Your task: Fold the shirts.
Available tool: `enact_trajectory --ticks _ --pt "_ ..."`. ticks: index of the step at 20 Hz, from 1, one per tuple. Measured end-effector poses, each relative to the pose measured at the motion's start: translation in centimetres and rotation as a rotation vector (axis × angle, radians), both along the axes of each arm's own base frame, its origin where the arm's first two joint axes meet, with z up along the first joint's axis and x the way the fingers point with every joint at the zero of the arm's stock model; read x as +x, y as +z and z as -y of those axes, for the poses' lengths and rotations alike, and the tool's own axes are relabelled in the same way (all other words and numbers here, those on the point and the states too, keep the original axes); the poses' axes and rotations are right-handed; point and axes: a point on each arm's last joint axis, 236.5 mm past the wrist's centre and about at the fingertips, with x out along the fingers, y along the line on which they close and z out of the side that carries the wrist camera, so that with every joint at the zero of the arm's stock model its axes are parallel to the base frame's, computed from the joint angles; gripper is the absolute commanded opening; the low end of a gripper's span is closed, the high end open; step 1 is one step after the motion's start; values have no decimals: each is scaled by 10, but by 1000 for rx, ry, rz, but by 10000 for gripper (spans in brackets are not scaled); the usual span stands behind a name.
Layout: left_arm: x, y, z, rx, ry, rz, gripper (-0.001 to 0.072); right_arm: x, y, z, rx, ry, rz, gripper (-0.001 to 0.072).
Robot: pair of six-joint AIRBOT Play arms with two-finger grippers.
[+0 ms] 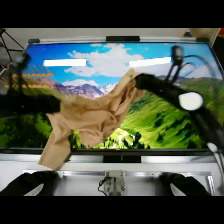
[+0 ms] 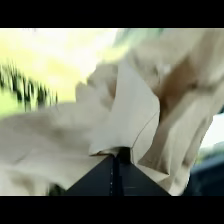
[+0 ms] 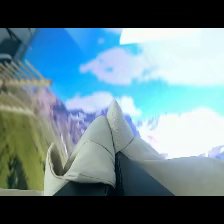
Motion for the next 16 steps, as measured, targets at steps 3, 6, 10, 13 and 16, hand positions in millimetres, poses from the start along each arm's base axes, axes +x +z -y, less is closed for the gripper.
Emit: enact_trajectory --ticks 3,6,10,13,16 --pt "22 119 5 -175 26 325 54 -29 119 39 56 -94 278 60" --pt "13 224 -3 -320 39 593 54 -83 228 72 107 -159 531 60" --pt "5 249 -8 -328 34 647 54 -149 278 72 94 -99 634 60" --pt "20 185 -1 -224 24 474 54 -151 208 48 -34 25 359 60" --pt "32 84 5 -103 16 234 54 -145 86 54 -211 64 -57 60"
